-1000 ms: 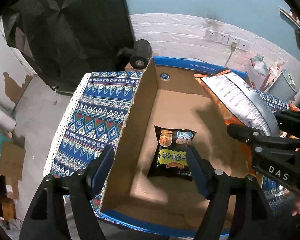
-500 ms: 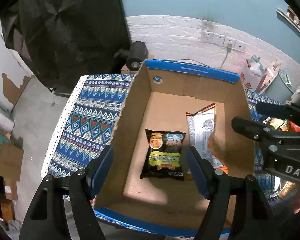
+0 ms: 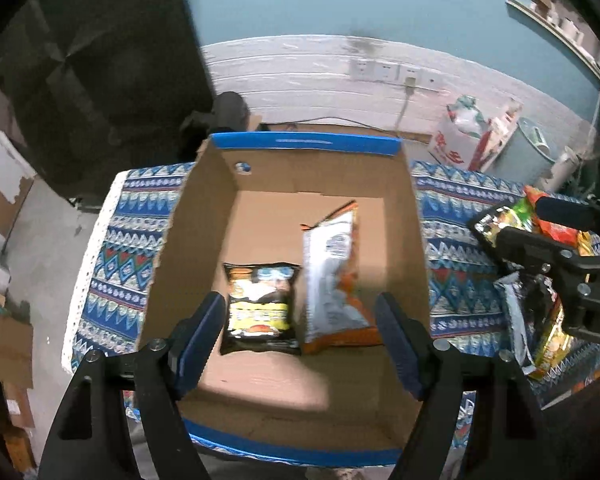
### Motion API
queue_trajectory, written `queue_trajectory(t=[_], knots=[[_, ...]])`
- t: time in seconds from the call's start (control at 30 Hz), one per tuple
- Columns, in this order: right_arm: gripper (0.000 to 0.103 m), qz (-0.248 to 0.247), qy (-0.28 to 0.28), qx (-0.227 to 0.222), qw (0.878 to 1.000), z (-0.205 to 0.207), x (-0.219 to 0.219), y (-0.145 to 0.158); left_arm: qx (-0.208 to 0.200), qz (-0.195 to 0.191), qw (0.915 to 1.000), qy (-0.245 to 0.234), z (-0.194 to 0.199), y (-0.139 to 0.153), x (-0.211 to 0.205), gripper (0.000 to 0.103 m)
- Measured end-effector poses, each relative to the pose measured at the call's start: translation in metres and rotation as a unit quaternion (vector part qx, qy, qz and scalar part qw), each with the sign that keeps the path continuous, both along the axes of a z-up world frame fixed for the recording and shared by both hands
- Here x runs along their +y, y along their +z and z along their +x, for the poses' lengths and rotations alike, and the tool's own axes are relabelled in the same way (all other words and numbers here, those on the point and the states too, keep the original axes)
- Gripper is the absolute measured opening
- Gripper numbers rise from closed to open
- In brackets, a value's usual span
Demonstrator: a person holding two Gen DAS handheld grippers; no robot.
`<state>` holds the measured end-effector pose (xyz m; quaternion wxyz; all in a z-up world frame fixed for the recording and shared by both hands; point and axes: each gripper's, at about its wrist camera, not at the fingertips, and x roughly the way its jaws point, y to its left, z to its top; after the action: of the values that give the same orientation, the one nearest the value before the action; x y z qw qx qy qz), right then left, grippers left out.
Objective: Organize snacks
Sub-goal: 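Move both open tools back over the snack pile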
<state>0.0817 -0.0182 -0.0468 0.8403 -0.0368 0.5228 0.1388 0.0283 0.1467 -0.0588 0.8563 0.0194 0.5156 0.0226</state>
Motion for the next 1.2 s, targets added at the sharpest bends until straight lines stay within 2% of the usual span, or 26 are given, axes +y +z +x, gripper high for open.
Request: queue_trajectory(t=[0.17,0.67,1.0,1.2], knots=[[0.075,-0.009,-0.027,0.001,1.000,-0.016,-0.038,0.004,0.008,-0.006,0.9997,-0.021,-0.001,-0.002,-0.023,0.078],[0.075,-0.036,-0.090,-0.006,0.995,-0.067,-0.136,0.008,0.010,0.005,0.9957,-0.092,-0.005,0.002,-0.099,0.078],[0.075,-0.042,-0.152,0.008,0.988,-0.092,-0.198,-0.010,0.039,0.012,0.9866,-0.158,-0.008,-0.016,-0.168,0.078],[0.075,-0.041,-0.200,0.032,0.978,-0.110,-0.241,-0.033,0.061,0.016,0.9807,-0.185,-0.004,-0.030,-0.205,0.078]])
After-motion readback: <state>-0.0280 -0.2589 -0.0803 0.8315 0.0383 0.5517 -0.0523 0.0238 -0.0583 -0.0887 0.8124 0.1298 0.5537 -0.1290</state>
